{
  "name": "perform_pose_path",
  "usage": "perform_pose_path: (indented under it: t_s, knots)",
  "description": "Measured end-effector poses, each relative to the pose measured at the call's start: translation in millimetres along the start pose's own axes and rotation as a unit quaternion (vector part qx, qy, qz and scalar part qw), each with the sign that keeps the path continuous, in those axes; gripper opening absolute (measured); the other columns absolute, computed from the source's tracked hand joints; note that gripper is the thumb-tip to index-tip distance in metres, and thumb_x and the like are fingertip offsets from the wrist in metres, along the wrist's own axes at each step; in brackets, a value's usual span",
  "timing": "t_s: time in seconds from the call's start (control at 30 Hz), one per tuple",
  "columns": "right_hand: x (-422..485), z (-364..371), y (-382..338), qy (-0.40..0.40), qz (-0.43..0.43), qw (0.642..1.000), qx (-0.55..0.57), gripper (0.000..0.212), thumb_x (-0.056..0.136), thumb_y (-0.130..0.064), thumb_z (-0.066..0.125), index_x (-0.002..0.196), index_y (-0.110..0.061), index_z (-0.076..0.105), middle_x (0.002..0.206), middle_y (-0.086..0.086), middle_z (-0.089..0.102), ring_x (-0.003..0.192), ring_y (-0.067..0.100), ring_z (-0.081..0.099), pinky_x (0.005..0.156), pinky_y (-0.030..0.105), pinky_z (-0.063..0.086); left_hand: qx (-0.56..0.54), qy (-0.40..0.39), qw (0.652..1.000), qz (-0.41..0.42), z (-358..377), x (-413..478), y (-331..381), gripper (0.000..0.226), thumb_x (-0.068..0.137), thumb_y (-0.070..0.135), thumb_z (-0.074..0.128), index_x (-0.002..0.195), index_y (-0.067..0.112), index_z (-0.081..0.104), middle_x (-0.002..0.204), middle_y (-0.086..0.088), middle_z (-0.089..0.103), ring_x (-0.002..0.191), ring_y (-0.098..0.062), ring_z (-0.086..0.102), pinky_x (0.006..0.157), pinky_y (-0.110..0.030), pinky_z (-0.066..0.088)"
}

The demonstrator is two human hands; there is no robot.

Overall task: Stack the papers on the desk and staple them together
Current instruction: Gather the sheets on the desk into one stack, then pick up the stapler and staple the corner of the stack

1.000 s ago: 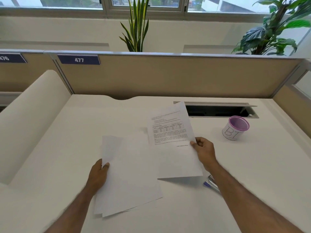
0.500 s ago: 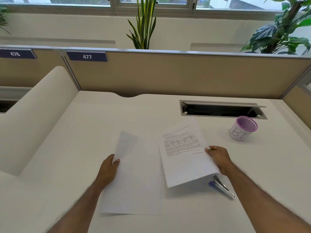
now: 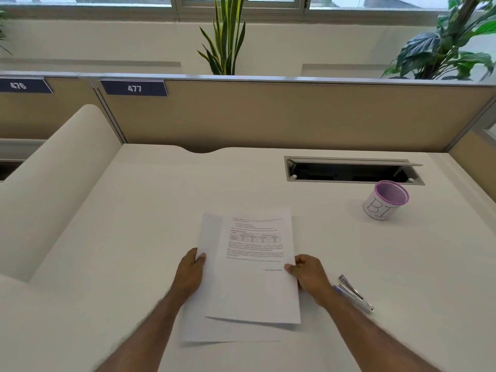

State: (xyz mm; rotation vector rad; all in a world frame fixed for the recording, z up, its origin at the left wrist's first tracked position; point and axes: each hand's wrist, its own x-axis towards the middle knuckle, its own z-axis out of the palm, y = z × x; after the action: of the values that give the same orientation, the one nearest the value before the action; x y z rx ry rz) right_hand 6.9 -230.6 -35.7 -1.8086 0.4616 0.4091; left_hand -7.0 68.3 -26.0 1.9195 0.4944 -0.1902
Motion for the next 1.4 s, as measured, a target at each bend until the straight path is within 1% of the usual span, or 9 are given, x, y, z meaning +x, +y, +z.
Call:
perform_pose_path:
  t_s: [0.27,0.4,0.53,0.6,0.73,0.97,1.13,1.2,1.4]
  knots:
    - [-12,29,1,-0.011,-0.059,0.992,-0.108,0.016,0.079,-0.022,0.073,0.086,-0.009,0.067,0.085,0.01,0.075,0.078,0.026,0.071,0.071,0.042,0.057,0.017,-0.023,0.999,0.022,13,-9,1,0.031,0.099,0.021,0.046,0.124,0.009,0.058,0.123,-0.007,0.065,0.113,-0.027,0.061,0.103,-0.048,0.047]
    - [-15,28,1,0.032,-0.086,0.984,-0.152,0.024,0.078,-0.027,0.076,0.086,-0.008,0.065,0.077,0.002,0.063,0.07,0.015,0.057,0.063,0.024,0.046,0.012,-0.025,0.999,0.037,15,-14,2,0.034,0.099,0.022,0.045,0.13,0.011,0.054,0.129,-0.005,0.062,0.119,-0.024,0.058,0.106,-0.046,0.044]
    - [-13,9,0,0.09,-0.063,0.991,-0.073,0.048,0.077,-0.032,0.078,0.116,-0.013,0.057,0.105,0.004,0.06,0.096,0.018,0.058,0.085,0.026,0.046,-0.019,-0.034,0.995,0.088,16,-31,24,0.025,0.101,0.015,0.043,0.122,0.018,0.056,0.113,0.011,0.064,0.105,-0.003,0.06,0.091,-0.023,0.047]
    - [-15,-1,-6,0.064,-0.049,0.997,-0.015,0.054,0.079,-0.036,0.076,0.122,-0.015,0.051,0.11,0.003,0.06,0.101,0.018,0.059,0.091,0.029,0.047,-0.037,-0.046,0.992,0.113,18,-37,36,0.023,0.1,0.015,0.043,0.118,0.02,0.056,0.112,0.011,0.065,0.103,-0.004,0.062,0.09,-0.025,0.049]
    - [-26,-13,-30,0.009,-0.106,0.99,0.097,0.029,0.09,-0.022,0.065,0.117,-0.016,0.057,0.119,0.003,0.067,0.104,0.016,0.065,0.086,0.024,0.052,-0.053,-0.05,0.984,0.165,31,-43,59,0.017,0.1,0.017,0.043,0.112,0.017,0.057,0.109,0.006,0.066,0.095,-0.004,0.065,0.08,-0.024,0.052]
    - [-45,-38,-68,0.095,-0.21,0.963,0.138,0.015,0.096,-0.007,0.052,0.108,-0.011,0.06,0.105,0.006,0.07,0.097,0.026,0.068,0.083,0.038,0.059,-0.079,-0.034,0.969,0.232,42,-43,98,0.011,0.099,0.012,0.045,0.104,0.012,0.055,0.103,-0.003,0.066,0.092,-0.017,0.065,0.075,-0.03,0.054]
    - [-57,-45,-77,0.112,-0.264,0.943,0.166,0.019,0.098,-0.006,0.049,0.114,-0.011,0.056,0.101,-0.005,0.067,0.085,0.004,0.068,0.068,0.018,0.057,-0.106,-0.022,0.954,0.281,52,-51,107,0.017,0.098,0.012,0.044,0.112,0.018,0.052,0.107,0.006,0.063,0.099,-0.016,0.063,0.08,-0.031,0.055]
    - [-59,-46,-74,0.125,-0.275,0.939,0.165,0.016,0.097,-0.006,0.05,0.11,-0.014,0.055,0.101,-0.003,0.066,0.087,0.009,0.067,0.068,0.016,0.056,-0.123,-0.021,0.951,0.283,56,-53,107,0.016,0.096,0.014,0.048,0.111,0.021,0.049,0.106,0.009,0.061,0.098,-0.013,0.062,0.081,-0.032,0.055]
    - [-59,-44,-65,0.133,-0.276,0.945,0.118,0.016,0.095,-0.017,0.057,0.11,-0.024,0.055,0.113,0.006,0.067,0.103,0.023,0.066,0.084,0.036,0.059,-0.173,-0.014,0.945,0.276,64,-57,106,0.017,0.099,0.02,0.049,0.106,0.036,0.049,0.111,0.004,0.062,0.103,-0.012,0.063,0.083,-0.029,0.054]
